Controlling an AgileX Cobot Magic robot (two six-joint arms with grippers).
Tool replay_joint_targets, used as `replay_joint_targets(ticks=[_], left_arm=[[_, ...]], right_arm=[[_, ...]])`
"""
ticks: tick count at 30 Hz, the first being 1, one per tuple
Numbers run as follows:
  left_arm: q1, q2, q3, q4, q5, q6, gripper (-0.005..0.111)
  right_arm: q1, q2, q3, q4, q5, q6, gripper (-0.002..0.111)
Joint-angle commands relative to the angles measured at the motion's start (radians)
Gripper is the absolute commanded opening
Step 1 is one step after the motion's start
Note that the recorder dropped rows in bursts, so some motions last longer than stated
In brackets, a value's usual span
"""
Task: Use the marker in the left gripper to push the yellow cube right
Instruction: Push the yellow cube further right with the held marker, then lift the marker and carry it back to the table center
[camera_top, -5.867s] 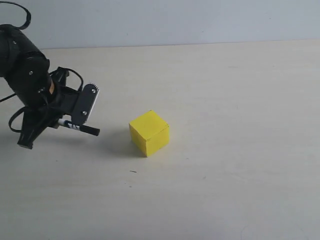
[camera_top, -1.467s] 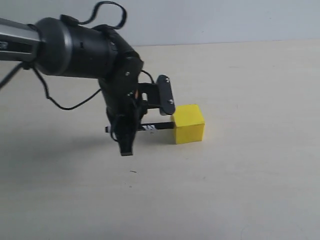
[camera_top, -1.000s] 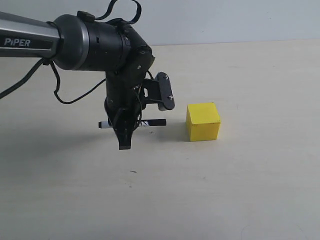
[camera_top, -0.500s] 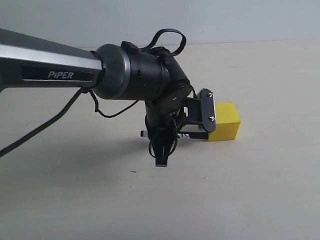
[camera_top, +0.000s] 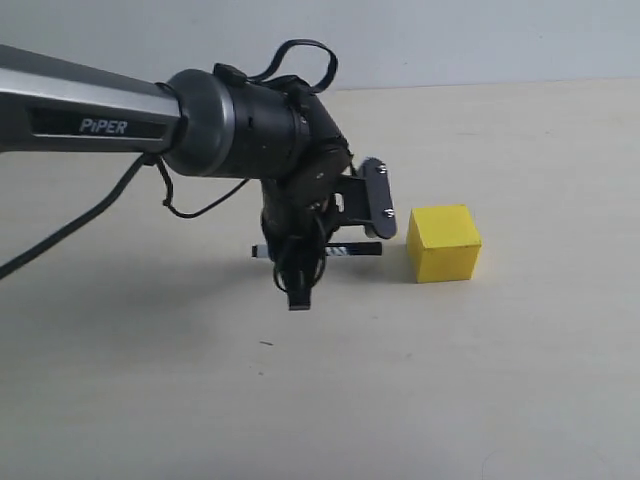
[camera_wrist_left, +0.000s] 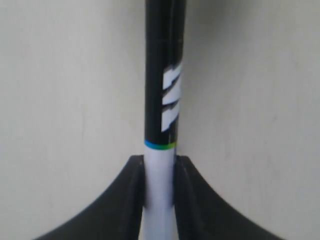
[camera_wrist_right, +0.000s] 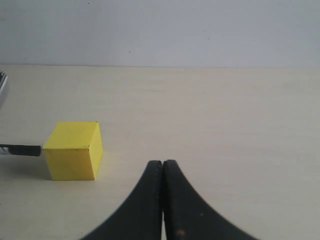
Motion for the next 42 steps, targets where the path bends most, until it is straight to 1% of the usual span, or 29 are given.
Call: replay_joint_targets(ticks=[1,4,6,9,11,20,27,29,33,36,39,42], left_arm=[[-0.074,0.058,-0.101,-0.039,-0.064,-0.006,0.000],[-0.077,0.058,-0.118,-0.024,-0.002,-0.024,0.000],[-0.051,0.049,-0.118,-0.024,0.087,-0.026,0.000],[-0.030,0.045,-0.118,-0.031,0.148,-0.032,0.000],[-0.017,0.045,-0.116,-0.031,0.152,-0.060,0.000],[0.030,0.023,-0.116,-0.049,0.150,-0.363,0.000],[0.075,-0.009,-0.116,-0.183,0.151,-0.418,0.000],[0.078,-0.016,-0.116,-0.221,0.151,-0.462,0.000],[0.078,-0.027,-0.116,-0.238,0.149,-0.555,0.000],[0.078,-0.035,-0.116,-0.278,0.157,-0.656,0.000],[0.078,-0.036,-0.116,-0.314,0.193,-0.741,0.000],[0.078,-0.036,-0.116,-0.315,0.238,-0.887,0.000]], right_arm=[[-0.006,-0.004,0.004,0.001,-0.004,-0.001,0.000],[-0.006,-0.004,0.004,0.001,-0.004,-0.001,0.000],[-0.006,-0.004,0.004,0.001,-0.004,-0.001,0.000],[-0.006,-0.004,0.004,0.001,-0.004,-0.001,0.000],[-0.006,-0.004,0.004,0.001,-0.004,-0.001,0.000],[-0.006,-0.004,0.004,0.001,-0.004,-0.001,0.000],[-0.006,-0.004,0.004,-0.001,-0.004,-0.001,0.000],[-0.006,-0.004,0.004,-0.001,-0.004,-0.001,0.000],[-0.006,-0.004,0.004,-0.001,-0.004,-0.001,0.000],[-0.006,-0.004,0.004,-0.001,-0.004,-0.001,0.000],[-0.006,-0.004,0.004,-0.001,-0.004,-0.001,0.000],[-0.006,-0.004,0.004,-0.001,-0.004,-0.001,0.000]])
